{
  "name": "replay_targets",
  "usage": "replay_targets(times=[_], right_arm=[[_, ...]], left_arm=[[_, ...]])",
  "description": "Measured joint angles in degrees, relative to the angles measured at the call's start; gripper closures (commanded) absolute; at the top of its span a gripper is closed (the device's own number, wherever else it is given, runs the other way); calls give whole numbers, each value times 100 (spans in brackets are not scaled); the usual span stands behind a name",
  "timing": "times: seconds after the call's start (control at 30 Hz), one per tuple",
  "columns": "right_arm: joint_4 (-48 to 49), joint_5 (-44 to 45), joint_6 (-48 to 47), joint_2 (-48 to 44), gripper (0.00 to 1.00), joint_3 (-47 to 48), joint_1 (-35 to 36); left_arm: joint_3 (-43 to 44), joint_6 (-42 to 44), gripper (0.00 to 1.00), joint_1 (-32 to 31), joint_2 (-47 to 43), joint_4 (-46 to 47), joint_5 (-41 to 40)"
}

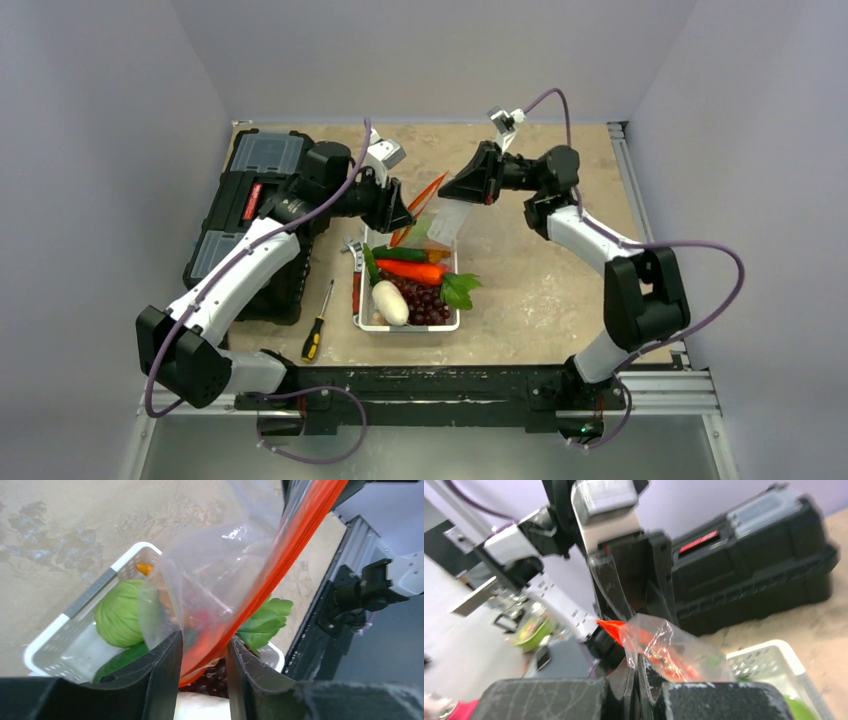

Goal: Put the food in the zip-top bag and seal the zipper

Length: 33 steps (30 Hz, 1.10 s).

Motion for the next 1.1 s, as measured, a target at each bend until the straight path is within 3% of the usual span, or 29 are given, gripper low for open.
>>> replay_targets(times=[0.17, 0.27, 0.4, 0.47, 0.6, 0.67, 0.9, 1.0, 1.1], right_arm=[[-3239, 592, -2566, -577, 95, 798, 173], [-4367, 914, -3449, -680, 70, 1064, 271], [-5515, 1770, -4017, -752, 53, 1130, 306], [-6151, 2684, -4111, -789, 43, 1233, 315], [-7418, 4610, -3978, -1003, 35, 1440, 358], [-7877, 5383, -3860, -1198, 18, 1467, 426], [-8664, 7606, -3438, -2190, 13, 1405, 1023], [-8706, 8240, -3329, -2426, 2, 1399, 1303], [-8754, 8649, -3314, -2402, 1, 1410, 1602]], left_arm=[[28, -2, 94, -33, 0, 7, -365], [35, -7, 100, -37, -24, 2, -463], [31, -184, 100, -42, -90, 81, -407], [22, -376, 100, -42, -109, 201, -378], [-9, -953, 100, -42, -55, 461, -372], [-7, -1224, 100, -42, 76, 553, -369], [-61, -1902, 100, -42, 570, 695, -348], [-122, -2122, 100, -42, 581, 772, -289], [-122, -2282, 100, -42, 597, 874, -199]])
